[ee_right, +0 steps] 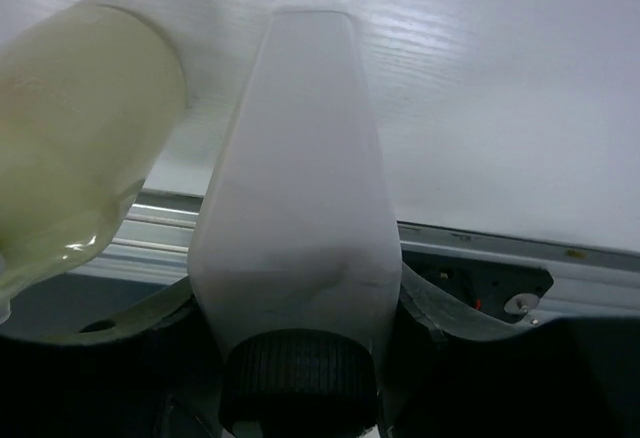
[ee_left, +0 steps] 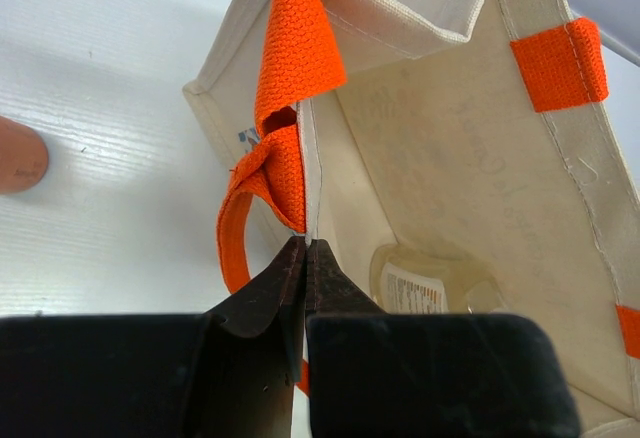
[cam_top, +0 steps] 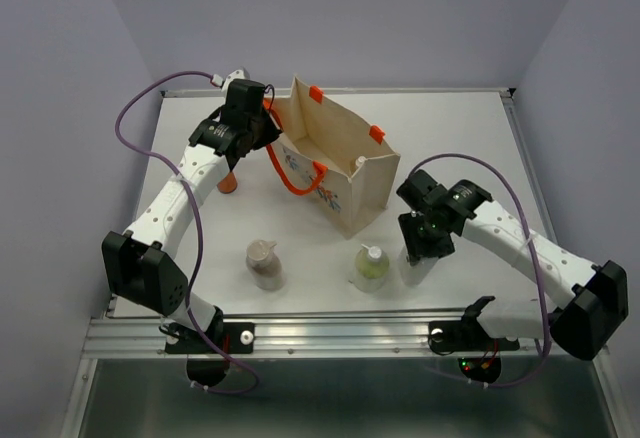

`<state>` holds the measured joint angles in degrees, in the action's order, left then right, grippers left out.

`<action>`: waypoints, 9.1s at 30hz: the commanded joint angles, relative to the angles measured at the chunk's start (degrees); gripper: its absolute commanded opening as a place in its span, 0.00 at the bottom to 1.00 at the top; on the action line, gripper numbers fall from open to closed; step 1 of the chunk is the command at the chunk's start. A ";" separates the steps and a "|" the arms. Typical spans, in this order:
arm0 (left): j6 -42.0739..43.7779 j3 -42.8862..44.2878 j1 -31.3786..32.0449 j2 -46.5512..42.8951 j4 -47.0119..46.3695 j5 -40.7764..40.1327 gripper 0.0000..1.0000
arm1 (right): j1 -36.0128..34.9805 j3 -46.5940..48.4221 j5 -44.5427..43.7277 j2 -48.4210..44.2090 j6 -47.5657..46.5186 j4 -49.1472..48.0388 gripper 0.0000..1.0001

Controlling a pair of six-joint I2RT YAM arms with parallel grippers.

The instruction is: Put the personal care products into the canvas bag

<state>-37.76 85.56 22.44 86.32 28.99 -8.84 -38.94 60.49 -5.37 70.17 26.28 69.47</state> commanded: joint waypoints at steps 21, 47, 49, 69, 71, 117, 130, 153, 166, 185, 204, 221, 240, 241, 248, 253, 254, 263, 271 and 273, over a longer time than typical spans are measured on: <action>2.07 3.48 0.33 -0.10 -0.87 -0.74 0.00 | 0.44 68.96 11.33 16.84 -20.83 -9.61 0.01; 2.16 3.56 0.59 -1.69 -1.75 -0.30 0.00 | 0.44 60.37 16.00 39.69 -28.04 -2.68 0.01; 2.08 3.65 0.59 -1.25 -1.66 -0.30 0.00 | 0.44 59.14 16.87 39.26 -28.39 -1.97 0.01; 2.51 4.35 0.59 -1.33 -1.48 -0.56 0.00 | 0.44 56.76 9.15 45.66 -26.81 1.46 0.01; 2.60 4.44 0.59 -1.51 -1.57 -0.56 0.00 | 0.44 56.76 8.36 46.20 -26.72 1.63 0.01; 1.37 0.66 2.00 -2.04 -5.26 2.25 0.00 | 0.44 67.73 1.93 36.36 -22.42 0.40 1.00; 1.37 1.28 2.35 -1.42 -5.00 1.81 0.00 | 0.44 55.64 15.99 12.20 -17.76 -9.09 1.00; 1.20 2.16 2.96 -1.33 -2.89 -0.39 0.00 | -13.44 10.89 8.90 -0.48 -8.36 -16.30 1.00; 1.37 2.33 3.05 -0.72 -2.63 -0.83 0.00 | -19.77 3.15 -0.08 5.67 -5.02 -19.46 1.00; 1.20 1.89 3.32 -0.89 -2.98 -0.74 0.00 | -21.44 -0.46 -3.42 6.74 -3.78 -22.10 0.54; 1.55 1.63 3.49 -1.33 -3.07 -1.09 0.00 | -21.44 5.34 -3.43 -3.11 -8.43 -23.07 0.01; 1.20 1.98 3.58 -1.07 -2.63 -0.21 0.00 | -21.44 38.90 10.39 4.79 -18.02 -23.86 0.01; 0.14 1.10 3.67 -1.86 -1.75 -2.50 0.00 | -3.34 62.73 4.75 25.28 -20.04 -27.72 0.01; 0.05 1.19 3.67 -1.60 -1.75 -2.50 0.00 | -2.47 62.82 7.01 25.45 -20.13 -28.07 0.01; -0.04 2.07 3.67 0.16 -1.48 -3.28 0.00 | 0.09 69.14 15.12 26.94 -20.13 -28.34 0.01; -0.21 2.60 3.76 0.95 -0.43 -3.46 0.00 | 0.09 72.58 12.23 27.91 -19.78 -29.04 0.01; -0.21 2.42 3.76 0.69 -0.43 -3.81 0.00 | 0.61 72.66 10.83 28.18 -19.95 -29.13 0.01; -0.04 2.86 3.75 -0.02 0.27 -4.78 0.00 | 1.76 70.48 8.97 33.62 -20.57 -29.75 0.01; 0.05 4.88 3.76 0.07 0.80 -4.43 0.00 | 1.76 65.55 14.06 38.37 -23.38 -31.94 0.01; 0.05 4.79 3.76 -0.10 0.89 -4.61 0.00 | 1.76 65.37 15.47 40.65 -24.00 -32.21 0.01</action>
<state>-38.00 87.46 26.20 86.96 30.35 -11.40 -37.17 124.16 5.89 111.50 4.21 48.80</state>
